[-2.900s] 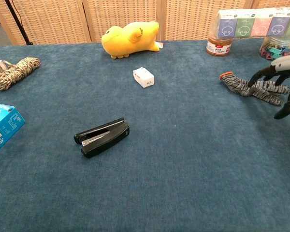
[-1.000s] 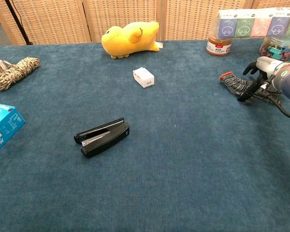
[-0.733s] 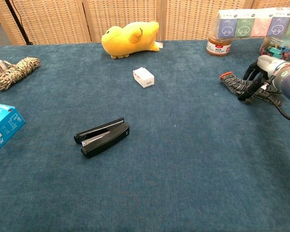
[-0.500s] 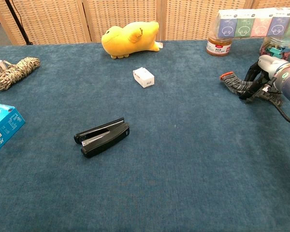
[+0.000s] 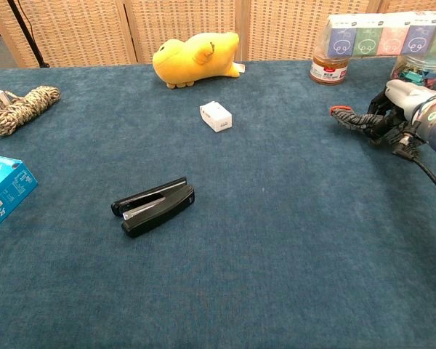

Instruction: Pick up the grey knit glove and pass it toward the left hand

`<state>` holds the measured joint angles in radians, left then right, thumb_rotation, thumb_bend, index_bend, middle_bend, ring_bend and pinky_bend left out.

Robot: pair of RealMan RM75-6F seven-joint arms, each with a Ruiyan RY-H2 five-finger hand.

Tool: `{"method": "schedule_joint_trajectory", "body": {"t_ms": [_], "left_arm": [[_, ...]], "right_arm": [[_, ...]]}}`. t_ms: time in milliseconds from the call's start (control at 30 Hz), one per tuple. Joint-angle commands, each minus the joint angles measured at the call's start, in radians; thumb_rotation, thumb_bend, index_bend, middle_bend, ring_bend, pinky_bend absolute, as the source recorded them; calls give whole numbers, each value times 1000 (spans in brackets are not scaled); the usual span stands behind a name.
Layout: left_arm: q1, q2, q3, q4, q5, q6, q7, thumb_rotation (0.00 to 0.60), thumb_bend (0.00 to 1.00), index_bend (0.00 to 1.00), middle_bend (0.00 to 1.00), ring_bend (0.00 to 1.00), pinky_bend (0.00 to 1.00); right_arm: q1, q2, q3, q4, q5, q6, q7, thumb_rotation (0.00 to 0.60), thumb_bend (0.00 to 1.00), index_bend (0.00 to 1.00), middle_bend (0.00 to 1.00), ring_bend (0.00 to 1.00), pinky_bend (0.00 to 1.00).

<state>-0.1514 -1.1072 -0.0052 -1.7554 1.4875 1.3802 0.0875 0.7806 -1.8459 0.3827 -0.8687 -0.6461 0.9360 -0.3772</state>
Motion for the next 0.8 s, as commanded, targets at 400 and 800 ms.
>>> {"method": "schedule_joint_trajectory", "body": {"t_ms": [400, 800], "left_arm": [[-35, 20, 10, -3, 69, -31, -38, 600, 0, 0, 0, 0, 0], [-245, 152, -37, -92, 85, -301, -33, 600, 0, 0, 0, 0, 0]], "right_arm": [[-88, 137, -71, -302, -271, 128, 101, 600, 590, 575, 513, 480, 682], [-139, 284, -191, -683, -561, 221, 103, 600, 589, 582, 514, 481, 681]]}}
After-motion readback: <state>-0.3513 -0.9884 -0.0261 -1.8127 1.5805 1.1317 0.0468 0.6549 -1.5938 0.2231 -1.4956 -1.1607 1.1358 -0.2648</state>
